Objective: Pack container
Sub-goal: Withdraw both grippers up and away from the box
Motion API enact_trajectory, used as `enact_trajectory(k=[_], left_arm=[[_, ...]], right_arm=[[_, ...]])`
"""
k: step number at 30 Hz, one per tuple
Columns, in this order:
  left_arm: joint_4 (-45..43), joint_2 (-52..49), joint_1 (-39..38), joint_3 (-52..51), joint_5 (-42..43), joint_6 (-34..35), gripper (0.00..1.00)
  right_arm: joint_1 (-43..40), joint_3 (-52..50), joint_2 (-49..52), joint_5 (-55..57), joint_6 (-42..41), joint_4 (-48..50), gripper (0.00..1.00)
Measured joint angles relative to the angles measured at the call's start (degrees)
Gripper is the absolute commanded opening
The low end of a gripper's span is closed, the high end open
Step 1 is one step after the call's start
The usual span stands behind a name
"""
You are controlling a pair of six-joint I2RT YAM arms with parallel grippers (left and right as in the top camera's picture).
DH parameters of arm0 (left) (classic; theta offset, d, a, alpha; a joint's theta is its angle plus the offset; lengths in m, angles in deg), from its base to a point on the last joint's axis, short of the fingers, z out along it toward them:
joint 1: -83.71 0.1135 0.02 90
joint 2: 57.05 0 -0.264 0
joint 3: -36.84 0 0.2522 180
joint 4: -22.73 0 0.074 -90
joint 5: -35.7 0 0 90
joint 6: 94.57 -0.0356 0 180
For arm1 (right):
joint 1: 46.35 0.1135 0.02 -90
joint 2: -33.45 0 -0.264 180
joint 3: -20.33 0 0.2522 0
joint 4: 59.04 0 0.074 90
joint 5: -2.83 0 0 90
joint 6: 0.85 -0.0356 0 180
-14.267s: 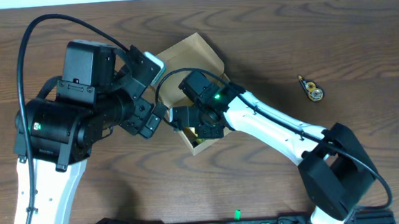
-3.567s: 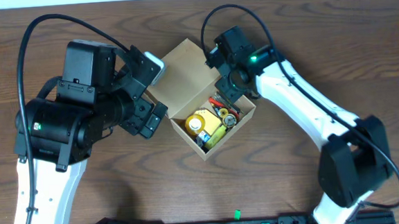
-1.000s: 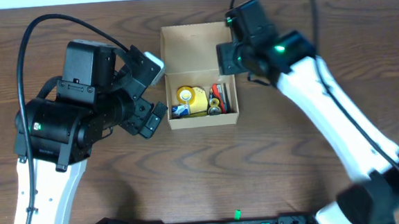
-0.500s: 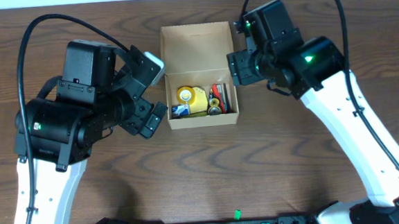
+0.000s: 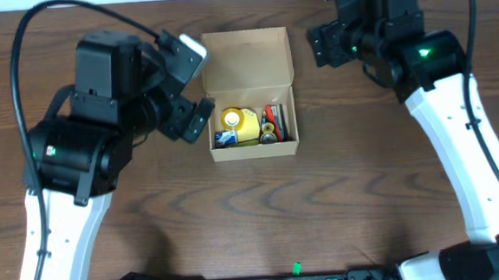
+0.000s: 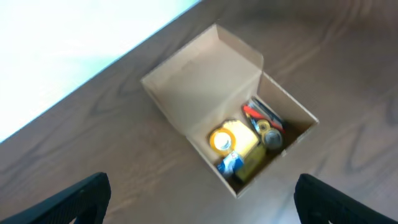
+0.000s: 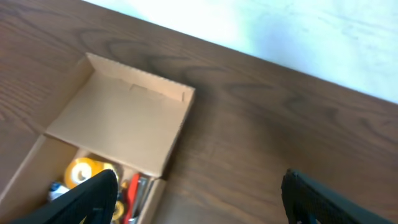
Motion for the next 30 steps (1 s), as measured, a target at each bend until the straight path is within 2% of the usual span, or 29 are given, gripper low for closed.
enact_trajectory(k=[5,9,14,16,21,23,24,25,27,30], left_arm=[[-5.4,-5.9,4.0,0.0,0.4,6.4,0.95],[-8.0,-9.2,9.8,0.0,5.6,9.4,0.95],[-11.0,-13.2,17.5,0.0,13.2,11.4,0.95],[-12.0,-15.8,20.0,0.0,16.1,11.9,0.95],[-16.3,-22.6,22.6,0.0,20.3,12.8,0.95],[-19.7,-25.2,22.6,0.0,21.3,12.9,0.95],[-21.3,-26.4,22.6,0.0,21.6,12.9,0.97],[-23.1,-27.6,22.6,0.0,21.9,13.0,0.93],[-26.3,-29.5,22.6,0.0,22.5,13.3,0.78],[-30.2,-32.5,22.6,0.0,22.7,13.2,0.61]], right_arm=[[-2.6,0.0,2.7,-3.6,4.4,-0.2,0.84],[-2.9,0.0,5.1,-6.0,5.8,-0.5,0.87],[-2.9,0.0,7.1,-7.3,6.2,-0.5,0.86],[-2.9,0.0,8.0,-7.6,6.3,-0.5,0.92],[-2.9,0.0,10.7,-10.0,6.4,-0.5,0.94],[-2.9,0.0,12.3,-11.0,6.4,-0.1,0.91],[-3.0,0.0,13.1,-11.3,6.1,0.2,0.86],[-3.0,0.0,14.1,-11.6,5.4,0.6,0.8],[-3.2,0.0,15.9,-11.9,4.3,2.0,0.61],[-3.8,0.0,18.7,-12.3,0.7,5.1,0.36]])
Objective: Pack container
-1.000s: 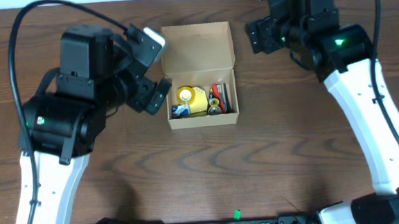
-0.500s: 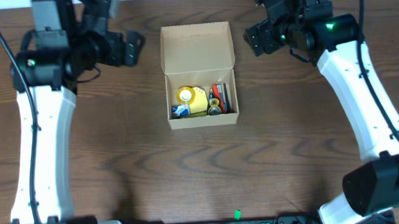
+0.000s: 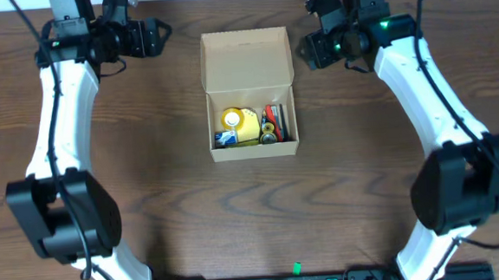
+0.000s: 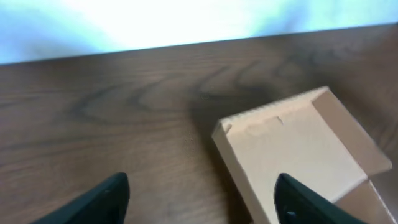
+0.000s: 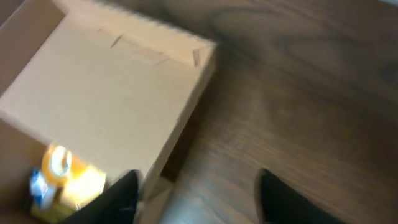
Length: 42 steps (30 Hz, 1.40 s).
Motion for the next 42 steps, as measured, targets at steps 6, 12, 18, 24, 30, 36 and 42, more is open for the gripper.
enact_trajectory(k=[6,12,18,24,30,36,42], left_arm=[[-3.2,-5.3,0.0,0.0,0.2,0.2,0.15],[-3.2,-9.4,0.0,0.0,0.2,0.0,0.06],[-4.2,-12.0,0.0,0.0,1.2,4.7,0.06],[-7.0,-16.9,0.0,0.0,6.6,13.5,0.06],[-7.5,-20.0,-0.6,0.0,13.8,16.8,0.06],[-7.5,-21.1,-3.0,0.0,17.2,18.5,0.06],[-7.6,-21.9,-6.1,0.0,18.8,19.2,0.06]], right_arm=[[-2.0,0.0,3.9,0.4,-8.3,6.0,0.04],[-3.4,0.0,5.8,4.5,-15.7,9.6,0.01],[-3.6,0.0,9.6,6.4,-19.5,11.6,0.01],[-3.6,0.0,14.0,4.1,-25.0,14.3,0.01],[-3.6,0.0,17.9,-5.7,-26.7,20.7,0.01],[-3.8,0.0,22.2,-15.4,-27.4,23.5,0.01],[-4.0,0.0,23.6,-21.4,-27.9,24.8,0.01]])
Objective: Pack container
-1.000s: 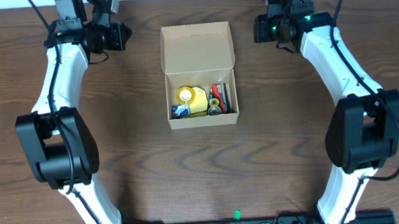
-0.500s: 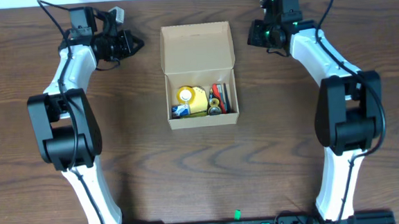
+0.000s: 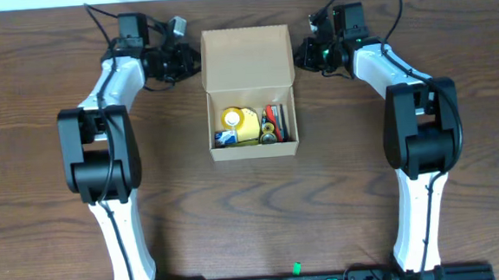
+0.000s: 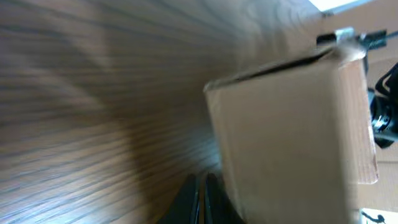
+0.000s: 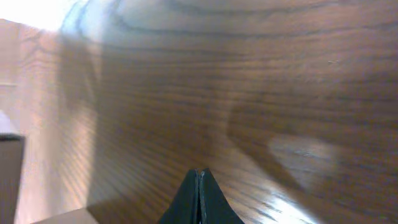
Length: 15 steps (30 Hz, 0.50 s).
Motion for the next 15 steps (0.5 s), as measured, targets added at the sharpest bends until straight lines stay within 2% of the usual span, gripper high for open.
enact_trajectory(k=[8,15], left_arm=[[-0.2,-0.3,-0.3,0.0,2.6,0.2,0.06],[-4.2,-0.3,1.3,0.0,9.8,0.2,0.06]], right_arm=[[0.0,0.0,0.0,-10.0,-0.6,7.6,0.01],[-0.9,0.0,0.0,-20.0,-1.7,17.5,0.01]])
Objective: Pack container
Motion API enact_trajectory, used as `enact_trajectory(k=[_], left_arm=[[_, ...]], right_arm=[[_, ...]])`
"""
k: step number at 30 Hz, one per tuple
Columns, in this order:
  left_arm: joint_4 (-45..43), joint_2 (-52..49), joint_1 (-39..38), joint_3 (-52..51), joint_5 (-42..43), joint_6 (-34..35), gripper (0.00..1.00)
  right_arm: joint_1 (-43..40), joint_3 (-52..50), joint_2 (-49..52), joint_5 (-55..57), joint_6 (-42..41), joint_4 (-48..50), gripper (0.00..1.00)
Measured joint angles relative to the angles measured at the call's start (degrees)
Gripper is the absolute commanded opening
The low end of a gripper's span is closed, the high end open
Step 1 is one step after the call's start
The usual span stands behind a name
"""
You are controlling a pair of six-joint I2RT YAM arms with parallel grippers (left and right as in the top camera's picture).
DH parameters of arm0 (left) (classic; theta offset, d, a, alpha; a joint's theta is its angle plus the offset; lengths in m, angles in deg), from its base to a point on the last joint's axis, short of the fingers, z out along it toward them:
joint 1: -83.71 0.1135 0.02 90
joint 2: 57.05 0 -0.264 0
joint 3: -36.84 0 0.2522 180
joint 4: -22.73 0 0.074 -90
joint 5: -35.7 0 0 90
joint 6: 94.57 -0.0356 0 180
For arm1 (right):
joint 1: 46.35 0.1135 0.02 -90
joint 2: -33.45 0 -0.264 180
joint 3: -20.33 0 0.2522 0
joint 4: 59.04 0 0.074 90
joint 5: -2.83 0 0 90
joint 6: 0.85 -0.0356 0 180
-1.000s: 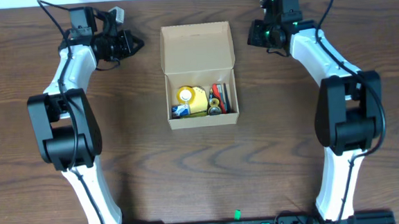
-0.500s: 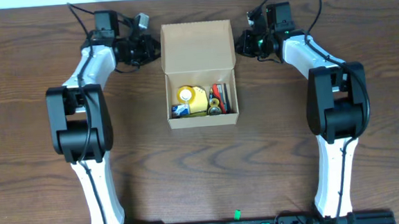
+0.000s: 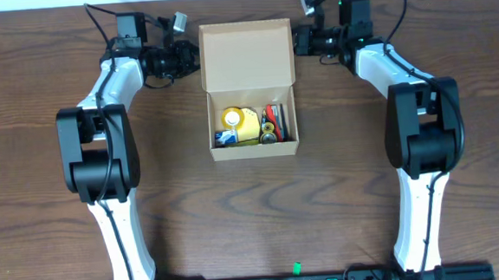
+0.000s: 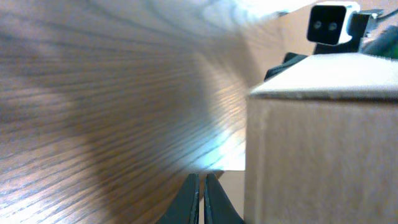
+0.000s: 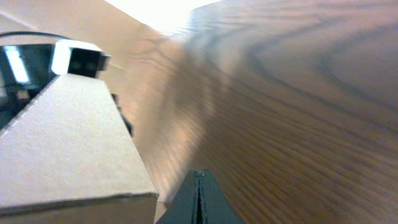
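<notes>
A cardboard box [image 3: 254, 150] stands open mid-table, holding a yellow tape roll [image 3: 233, 119], a blue item [image 3: 224, 139] and red-handled tools [image 3: 271, 114]. Its lid [image 3: 246, 55] lies back towards the far edge, partly raised. My left gripper [image 3: 196, 60] is shut, low at the lid's left edge; the lid [image 4: 323, 155] rises right of its fingertips [image 4: 201, 193]. My right gripper [image 3: 295, 43] is shut at the lid's right edge, with the lid [image 5: 68, 143] left of its tips [image 5: 199, 196]. Whether either pinches a side flap is hidden.
Both arms stretch flat along the brown wooden table [image 3: 254, 218] on either side of the box. The table's far edge runs just behind the lid. Each wrist view shows the other wrist's camera [image 4: 333, 25] across the lid.
The lid's far end has risen and looks larger in the overhead view. My right gripper has shifted a little towards the far edge. Both grippers stay shut at the lid's sides.
Both grippers were open and high, flanking the packed box with its lid lying back. Then they were open near the far edge beside the lid. Then they were shut low against the lid's side edges, and now the lid is tilted up between them.
</notes>
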Motion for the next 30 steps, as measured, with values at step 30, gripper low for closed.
enact_trajectory(k=[30], left_arm=[[11.1,12.5,0.7,0.9,3.3,-9.0,0.06]], right_arm=[[2.3,0.9,-12.2,-13.4,4.3,-26.7,0.01]])
